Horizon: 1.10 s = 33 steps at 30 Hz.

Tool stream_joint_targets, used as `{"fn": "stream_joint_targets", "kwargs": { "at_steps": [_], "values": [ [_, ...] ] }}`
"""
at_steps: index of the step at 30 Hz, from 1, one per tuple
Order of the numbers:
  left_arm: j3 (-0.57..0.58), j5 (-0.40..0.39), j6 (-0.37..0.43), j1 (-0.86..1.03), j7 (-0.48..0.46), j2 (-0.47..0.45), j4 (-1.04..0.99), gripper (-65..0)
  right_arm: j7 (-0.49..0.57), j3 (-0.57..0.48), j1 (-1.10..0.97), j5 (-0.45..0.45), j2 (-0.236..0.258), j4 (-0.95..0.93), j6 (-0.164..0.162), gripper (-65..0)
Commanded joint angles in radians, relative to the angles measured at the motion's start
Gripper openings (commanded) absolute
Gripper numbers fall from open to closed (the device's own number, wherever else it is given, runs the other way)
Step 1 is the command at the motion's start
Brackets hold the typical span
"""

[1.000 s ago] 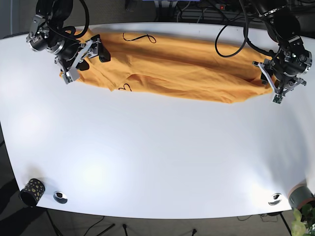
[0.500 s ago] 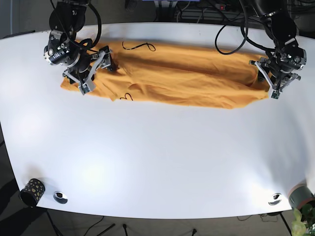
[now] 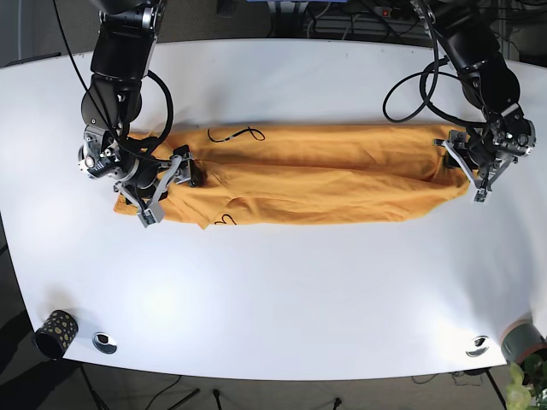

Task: Fold the T-shirt properly
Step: 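Regrasp the strip end with the left gripper while the right holds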

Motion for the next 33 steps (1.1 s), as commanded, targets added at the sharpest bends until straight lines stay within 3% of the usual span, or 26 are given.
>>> {"fn": "stream_joint_targets", "kwargs": {
  "at_steps": [1, 7, 14, 20, 33],
  "values": [
    [-0.034, -0.070, -0.004, -0.008, 0.093, -0.007, 0.064, -41.7, -0.012, -0.001, 0.011, 0.003, 0.010, 0.048, 0.003, -15.4],
    [-0.199, -0.259, -0.004, -0.015, 0.212, -0.009, 0.124, -40.3, -0.012, -0.007, 0.002, 0.003, 0.007, 0.080, 0.003, -15.4],
    [-0.284, -0.399, -0.004, -0.019, 0.243, -0.009, 0.122, -19.4, -0.012, -0.007, -0.021, 0.004, 0.004, 0.080, 0.003, -15.4],
    [-0.295, -0.548, -0.004, -0.033, 0.240, -0.007, 0.094, -17.4, -0.012, -0.007, -0.026, 0.004, 0.003, 0.080, 0.003, -15.4],
    [-0.315, -0.531, -0.004, -0.078, 0.188, -0.136, -0.088, -17.2, -0.012, -0.004, -0.024, 0.004, 0.003, 0.081, 0.003, -15.4]
  ]
}}
